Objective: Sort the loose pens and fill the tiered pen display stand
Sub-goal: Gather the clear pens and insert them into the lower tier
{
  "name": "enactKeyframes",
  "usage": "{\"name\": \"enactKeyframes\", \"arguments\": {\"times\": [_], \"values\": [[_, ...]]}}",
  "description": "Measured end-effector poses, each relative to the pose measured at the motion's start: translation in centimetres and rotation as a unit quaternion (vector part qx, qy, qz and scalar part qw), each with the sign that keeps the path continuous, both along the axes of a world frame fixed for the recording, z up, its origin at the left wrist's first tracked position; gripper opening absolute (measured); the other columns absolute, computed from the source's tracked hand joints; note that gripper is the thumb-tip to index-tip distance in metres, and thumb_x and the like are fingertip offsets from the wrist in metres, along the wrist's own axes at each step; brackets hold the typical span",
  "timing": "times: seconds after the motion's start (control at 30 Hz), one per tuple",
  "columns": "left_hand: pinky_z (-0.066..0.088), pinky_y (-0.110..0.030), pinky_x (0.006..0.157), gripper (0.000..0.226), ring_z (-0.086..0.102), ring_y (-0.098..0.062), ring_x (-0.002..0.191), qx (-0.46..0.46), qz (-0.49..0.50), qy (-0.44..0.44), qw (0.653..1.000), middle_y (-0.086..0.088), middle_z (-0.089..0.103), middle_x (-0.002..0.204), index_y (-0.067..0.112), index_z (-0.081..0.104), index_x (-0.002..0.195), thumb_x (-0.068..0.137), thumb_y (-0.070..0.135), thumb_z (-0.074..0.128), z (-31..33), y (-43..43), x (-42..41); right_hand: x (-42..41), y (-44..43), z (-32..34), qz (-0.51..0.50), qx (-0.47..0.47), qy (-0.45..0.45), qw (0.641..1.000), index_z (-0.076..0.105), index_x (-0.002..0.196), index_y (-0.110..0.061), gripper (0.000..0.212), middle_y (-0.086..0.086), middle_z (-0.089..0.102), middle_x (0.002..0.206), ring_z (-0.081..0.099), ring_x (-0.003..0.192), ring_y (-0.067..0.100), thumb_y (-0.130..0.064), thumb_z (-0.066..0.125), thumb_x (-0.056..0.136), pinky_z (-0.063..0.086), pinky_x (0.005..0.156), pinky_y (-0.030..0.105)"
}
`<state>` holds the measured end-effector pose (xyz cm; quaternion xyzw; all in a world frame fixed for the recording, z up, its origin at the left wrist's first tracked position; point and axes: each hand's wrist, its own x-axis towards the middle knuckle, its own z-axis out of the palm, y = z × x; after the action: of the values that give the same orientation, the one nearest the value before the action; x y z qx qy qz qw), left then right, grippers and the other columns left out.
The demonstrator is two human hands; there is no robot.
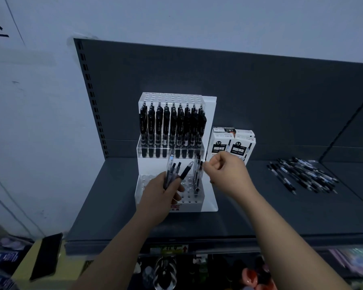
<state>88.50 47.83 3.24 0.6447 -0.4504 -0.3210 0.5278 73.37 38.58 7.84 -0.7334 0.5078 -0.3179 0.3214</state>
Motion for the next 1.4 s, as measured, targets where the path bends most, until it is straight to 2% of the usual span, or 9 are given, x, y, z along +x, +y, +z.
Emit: {"name": "enactKeyframes", "arguments": {"times": [0.17, 0.37, 0.5, 0.73, 0.9, 0.97, 1.13, 1.27, 1.4], "values": [[0.053, -0.031, 0.06, 0.01, 0.064, -0.013, 0.063, 0.003, -0.041, -0.012, 0.999, 0.0, 0.071, 0.08, 0.016, 0.061, 0.095, 0.097, 0.022, 0.053, 0.3, -0.1, -1.3, -0.3, 1.2, 0.8, 0.11, 0.125, -0.109, 0.98, 0.068, 0.087, -0.004, 0.011, 0.007, 0.068, 0.063, 0.063, 0.054, 0.012, -0.014, 0.071, 0.086, 0.051, 0.052, 0.022], [0.047, -0.024, 0.053, 0.012, 0.056, -0.01, 0.055, 0.03, -0.021, -0.023, 0.999, -0.001, 0.07, 0.082, 0.017, 0.062, 0.094, 0.097, 0.026, 0.054, -0.3, 0.6, -0.5, -2.6, -0.6, 0.1, 0.055, 0.144, -0.244, 0.958, 0.061, 0.087, 0.001, 0.007, 0.009, 0.064, 0.061, 0.069, 0.059, 0.015, 0.006, 0.06, 0.09, 0.059, 0.061, 0.024], [0.038, -0.024, 0.055, 0.021, 0.047, -0.008, 0.052, 0.019, 0.028, -0.072, 0.997, 0.008, 0.054, 0.058, 0.013, 0.062, 0.083, 0.095, 0.028, 0.056, 0.1, 0.8, 0.1, -4.0, -0.6, -0.4, 0.118, 0.117, -0.056, 0.985, 0.075, 0.086, -0.014, 0.009, 0.004, 0.072, 0.078, 0.065, 0.068, 0.008, -0.005, 0.071, 0.085, 0.053, 0.068, 0.016], [0.039, -0.011, 0.052, 0.012, 0.051, -0.001, 0.056, -0.027, 0.0, -0.118, 0.993, 0.001, 0.064, 0.073, 0.019, 0.065, 0.092, 0.094, 0.029, 0.059, 1.3, 0.2, -1.2, -2.1, 0.3, -0.5, 0.193, 0.05, 0.159, 0.967, 0.077, 0.097, -0.026, 0.013, -0.022, 0.063, 0.07, 0.056, 0.06, -0.007, -0.025, 0.074, 0.085, 0.04, 0.055, 0.009], [0.034, -0.014, 0.045, 0.021, 0.041, -0.002, 0.041, -0.032, 0.038, -0.114, 0.992, 0.011, 0.047, 0.045, 0.006, 0.063, 0.087, 0.096, 0.023, 0.054, 0.9, 0.4, -0.8, -3.5, -0.2, -0.5, 0.131, 0.024, 0.111, 0.985, 0.068, 0.077, -0.021, 0.013, -0.009, 0.055, 0.065, 0.049, 0.055, 0.005, -0.015, 0.068, 0.088, 0.039, 0.05, 0.013], [0.035, -0.014, 0.046, 0.023, 0.046, 0.001, 0.044, -0.017, 0.053, -0.12, 0.991, 0.019, 0.055, 0.048, 0.006, 0.062, 0.088, 0.098, 0.025, 0.052, 0.5, 0.5, -0.5, -3.9, -0.3, -0.7, 0.108, 0.028, 0.026, 0.993, 0.061, 0.075, -0.015, 0.017, -0.005, 0.055, 0.064, 0.056, 0.056, 0.009, -0.006, 0.065, 0.089, 0.047, 0.057, 0.02], [0.037, -0.02, 0.055, 0.013, 0.051, -0.004, 0.058, 0.005, 0.052, -0.116, 0.992, 0.003, 0.067, 0.074, 0.019, 0.06, 0.096, 0.098, 0.026, 0.05, -0.4, 0.4, -0.2, -2.8, -0.6, -1.3, 0.054, 0.067, -0.143, 0.986, 0.056, 0.094, 0.011, 0.011, 0.011, 0.063, 0.08, 0.071, 0.067, 0.021, 0.004, 0.063, 0.088, 0.061, 0.068, 0.035], [0.036, -0.013, 0.049, 0.029, 0.045, -0.008, 0.056, 0.029, 0.067, -0.145, 0.987, 0.002, 0.054, 0.067, 0.01, 0.051, 0.083, 0.102, 0.029, 0.04, -0.8, 0.3, -0.2, -0.9, -0.1, -1.5, 0.061, 0.059, -0.072, 0.994, 0.057, 0.095, 0.005, 0.013, 0.013, 0.07, 0.087, 0.071, 0.072, 0.014, -0.008, 0.057, 0.095, 0.06, 0.072, 0.03], [0.034, -0.021, 0.047, 0.024, 0.04, -0.013, 0.057, 0.053, 0.07, -0.101, 0.991, -0.001, 0.05, 0.07, 0.004, 0.047, 0.094, 0.103, 0.022, 0.033, -1.1, -0.1, 0.0, 0.0, 0.3, -0.7, 0.109, 0.032, 0.038, 0.993, 0.054, 0.086, -0.01, 0.016, 0.006, 0.07, 0.086, 0.068, 0.075, 0.01, -0.017, 0.05, 0.099, 0.059, 0.073, 0.028]]}}
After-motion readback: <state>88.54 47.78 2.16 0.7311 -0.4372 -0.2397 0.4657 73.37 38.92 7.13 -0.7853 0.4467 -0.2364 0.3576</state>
